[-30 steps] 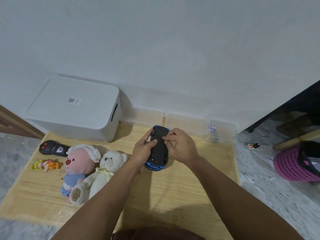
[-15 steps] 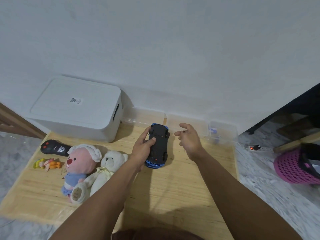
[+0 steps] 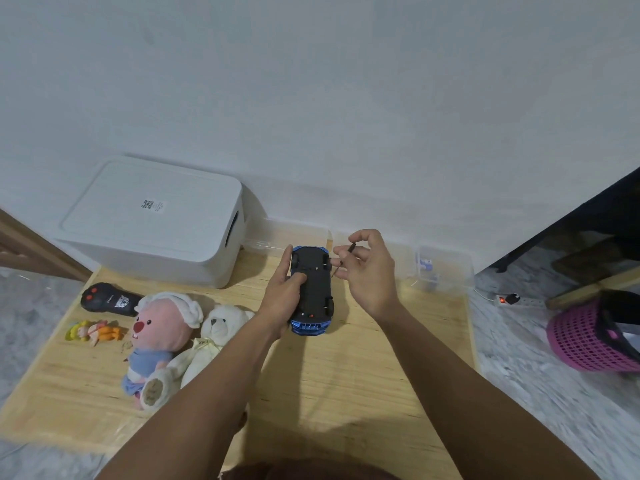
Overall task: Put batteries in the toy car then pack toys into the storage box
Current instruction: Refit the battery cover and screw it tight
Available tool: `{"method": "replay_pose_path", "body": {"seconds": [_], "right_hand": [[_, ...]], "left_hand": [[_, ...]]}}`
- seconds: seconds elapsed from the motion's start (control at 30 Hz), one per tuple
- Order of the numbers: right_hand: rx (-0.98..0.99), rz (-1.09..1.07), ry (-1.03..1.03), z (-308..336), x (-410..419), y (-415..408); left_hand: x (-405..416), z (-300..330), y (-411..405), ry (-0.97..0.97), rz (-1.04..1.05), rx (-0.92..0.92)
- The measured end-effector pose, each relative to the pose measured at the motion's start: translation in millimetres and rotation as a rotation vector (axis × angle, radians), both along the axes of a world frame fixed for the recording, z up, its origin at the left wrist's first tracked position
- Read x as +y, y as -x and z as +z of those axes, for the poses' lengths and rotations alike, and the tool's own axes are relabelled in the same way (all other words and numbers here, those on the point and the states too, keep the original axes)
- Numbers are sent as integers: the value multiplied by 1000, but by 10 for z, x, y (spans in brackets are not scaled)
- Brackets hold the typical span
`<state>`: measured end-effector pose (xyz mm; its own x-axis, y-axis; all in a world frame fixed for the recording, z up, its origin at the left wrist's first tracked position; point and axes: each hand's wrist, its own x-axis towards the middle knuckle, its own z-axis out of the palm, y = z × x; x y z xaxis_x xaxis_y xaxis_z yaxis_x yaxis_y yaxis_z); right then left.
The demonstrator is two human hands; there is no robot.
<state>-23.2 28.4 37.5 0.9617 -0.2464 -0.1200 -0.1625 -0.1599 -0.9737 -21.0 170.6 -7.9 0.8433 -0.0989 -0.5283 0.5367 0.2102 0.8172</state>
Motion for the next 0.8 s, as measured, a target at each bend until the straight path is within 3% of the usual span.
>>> {"method": "replay_pose_path", "body": {"seconds": [0.27, 0.8], "right_hand": [[-111, 76, 230, -25, 20, 118], [-132, -13, 91, 93, 44, -60]], "left_hand": [[-3, 30, 8, 2, -27, -55], [-52, 61, 44, -76, -70, -179]]}}
